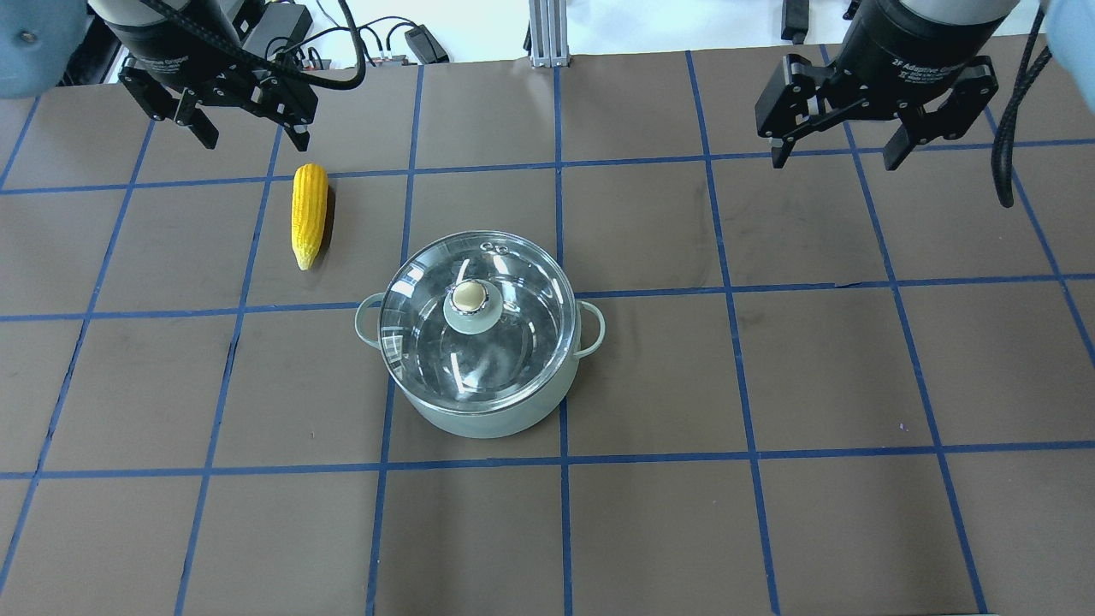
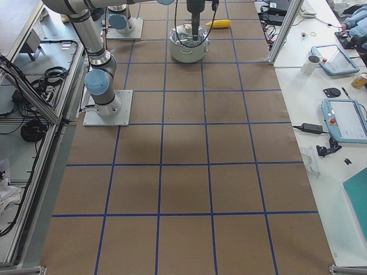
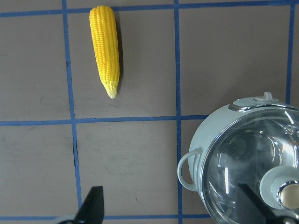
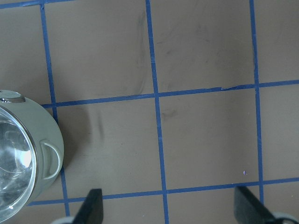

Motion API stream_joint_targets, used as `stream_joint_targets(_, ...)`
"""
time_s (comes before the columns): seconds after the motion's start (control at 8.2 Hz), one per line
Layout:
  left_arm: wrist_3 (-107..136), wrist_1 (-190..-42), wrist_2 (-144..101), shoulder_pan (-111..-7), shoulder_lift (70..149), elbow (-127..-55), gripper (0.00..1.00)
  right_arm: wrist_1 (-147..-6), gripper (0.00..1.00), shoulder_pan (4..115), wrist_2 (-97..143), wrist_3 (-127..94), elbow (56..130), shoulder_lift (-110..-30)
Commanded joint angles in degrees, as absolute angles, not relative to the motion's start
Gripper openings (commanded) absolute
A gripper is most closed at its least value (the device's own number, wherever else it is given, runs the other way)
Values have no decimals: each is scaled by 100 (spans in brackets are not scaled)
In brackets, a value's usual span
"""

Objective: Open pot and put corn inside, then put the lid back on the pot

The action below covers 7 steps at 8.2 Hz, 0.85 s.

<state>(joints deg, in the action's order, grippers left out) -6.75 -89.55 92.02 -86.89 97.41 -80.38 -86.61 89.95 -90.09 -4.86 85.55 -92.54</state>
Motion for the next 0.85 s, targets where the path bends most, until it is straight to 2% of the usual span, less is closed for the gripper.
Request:
stream_joint_targets(0.0, -1055, -8018, 9316, -8317, 10325, -8033, 100, -8701, 100, 9044, -8939, -360, 8561, -9194)
stream_joint_targets(0.24, -959, -7463, 9256, -7842, 10825, -8033, 100, -8867, 100, 9707, -8938, -823, 8368, -8843)
stream_joint_targets(0.49, -705, -6624, 9246, -7726, 11501, -8059, 100, -9655, 100, 10752, -8930, -2332, 8236, -8116)
stream_joint_targets(0.73, -153, -6460, 9220, -7717, 12178, -8051, 100, -10456, 100, 11624, -8956, -3555, 8157, -7368)
